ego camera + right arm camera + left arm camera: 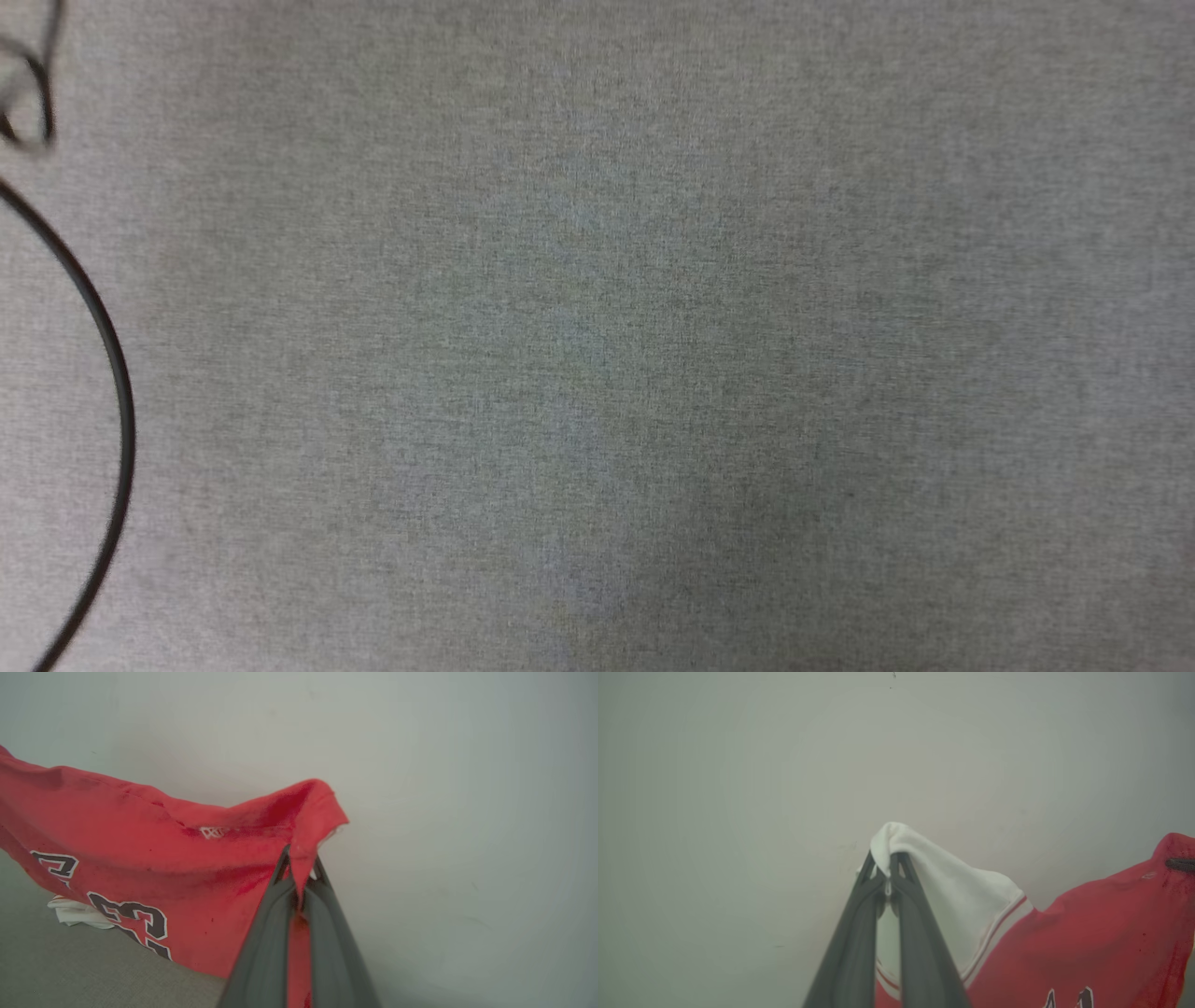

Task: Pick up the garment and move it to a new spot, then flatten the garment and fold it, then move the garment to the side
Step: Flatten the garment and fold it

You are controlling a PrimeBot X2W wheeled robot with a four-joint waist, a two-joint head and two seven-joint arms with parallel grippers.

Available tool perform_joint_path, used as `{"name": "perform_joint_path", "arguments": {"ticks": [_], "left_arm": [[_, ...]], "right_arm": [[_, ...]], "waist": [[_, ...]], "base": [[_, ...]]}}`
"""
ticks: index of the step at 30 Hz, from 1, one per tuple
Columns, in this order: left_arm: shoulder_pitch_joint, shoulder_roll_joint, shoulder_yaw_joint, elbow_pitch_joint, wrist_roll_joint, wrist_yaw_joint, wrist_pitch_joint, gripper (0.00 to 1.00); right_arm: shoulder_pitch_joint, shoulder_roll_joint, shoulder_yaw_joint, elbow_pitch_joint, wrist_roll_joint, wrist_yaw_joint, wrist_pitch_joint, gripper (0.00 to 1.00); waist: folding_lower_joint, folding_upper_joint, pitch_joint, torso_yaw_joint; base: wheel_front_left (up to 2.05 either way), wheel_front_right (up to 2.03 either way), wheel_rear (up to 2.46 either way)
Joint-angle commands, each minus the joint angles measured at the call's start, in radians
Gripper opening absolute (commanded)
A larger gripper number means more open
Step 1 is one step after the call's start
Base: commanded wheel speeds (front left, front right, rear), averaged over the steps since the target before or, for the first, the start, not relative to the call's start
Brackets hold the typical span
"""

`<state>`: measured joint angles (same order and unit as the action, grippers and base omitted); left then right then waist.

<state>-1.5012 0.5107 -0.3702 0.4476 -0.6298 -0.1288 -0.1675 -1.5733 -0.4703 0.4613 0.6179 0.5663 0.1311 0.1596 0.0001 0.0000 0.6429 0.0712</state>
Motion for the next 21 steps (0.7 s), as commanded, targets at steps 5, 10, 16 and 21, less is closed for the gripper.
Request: {"name": "perform_joint_path", "arguments": {"ticks": [5,10,16,21], "left_arm": [[0.260,0.051,-0.009,-0.049,-0.024,0.006,-0.049,0.00],[0.531,0.057,0.009,-0.124,-0.053,0.047,-0.080,0.00],[0.902,0.067,0.038,-0.269,-0.064,0.126,-0.094,0.00],[1.166,0.065,0.059,-0.388,-0.082,0.188,-0.098,0.00]], "right_arm": [[0.211,-0.040,0.077,-0.039,0.102,-0.001,-0.054,0.00],[0.435,-0.103,0.137,-0.133,0.186,-0.001,-0.080,0.00],[0.696,-0.142,0.181,-0.217,0.234,-0.001,-0.101,0.00],[0.876,-0.146,0.195,-0.252,0.252,-0.001,-0.107,0.00]], "waist": [[-0.0001,0.0000,-0.067,-0.008],[-0.0001,0.0000,-0.140,0.003],[-0.0001,0.0000,-0.241,0.000],[-0.0001,0.0000,-0.316,0.001]], "base": [[0.00,0.00,0.00],[0.00,0.00,0.00],[0.00,0.00,0.00],[0.00,0.00,0.00]]}}
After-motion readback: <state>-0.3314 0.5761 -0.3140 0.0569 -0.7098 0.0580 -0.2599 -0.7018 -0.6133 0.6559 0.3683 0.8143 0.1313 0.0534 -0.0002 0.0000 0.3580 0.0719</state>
